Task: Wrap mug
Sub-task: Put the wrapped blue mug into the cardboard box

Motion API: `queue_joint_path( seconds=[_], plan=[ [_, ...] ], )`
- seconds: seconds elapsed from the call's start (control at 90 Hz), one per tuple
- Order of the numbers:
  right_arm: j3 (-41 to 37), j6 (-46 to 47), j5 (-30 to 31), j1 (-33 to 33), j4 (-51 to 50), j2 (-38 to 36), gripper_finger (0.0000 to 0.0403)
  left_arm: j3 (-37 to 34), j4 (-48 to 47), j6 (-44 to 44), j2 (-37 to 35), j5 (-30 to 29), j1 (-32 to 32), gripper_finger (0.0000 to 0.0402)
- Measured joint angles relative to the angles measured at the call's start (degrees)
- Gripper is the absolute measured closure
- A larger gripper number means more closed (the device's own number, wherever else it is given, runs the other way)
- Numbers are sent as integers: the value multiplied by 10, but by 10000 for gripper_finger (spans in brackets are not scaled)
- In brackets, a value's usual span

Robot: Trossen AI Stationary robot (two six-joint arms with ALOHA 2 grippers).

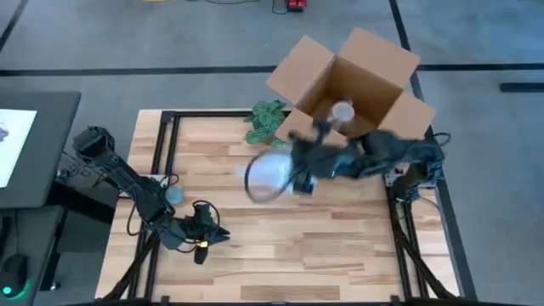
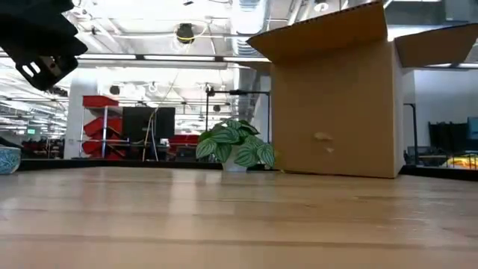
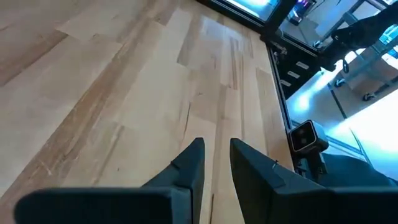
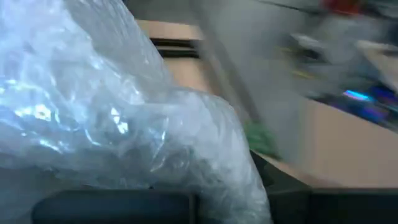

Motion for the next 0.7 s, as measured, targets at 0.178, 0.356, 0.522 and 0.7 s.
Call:
queue_joint_path(
  seconds=[0.178, 0.356, 0.522, 0.7],
  plan=[
    [1, 64, 8, -181, -120, -72, 377, 0, 0, 0, 0, -8, 0, 344],
    [-37, 35, -116, -364, -117, -64, 377, 0, 0, 9, 0, -13, 0, 344],
    [-113, -13, -175, -467, -88, -46, 377, 0, -1, 11, 0, -14, 0, 344],
    [-197, -42, -179, -524, -84, 3, 377, 0, -1, 12, 0, -16, 0, 344]
  ],
)
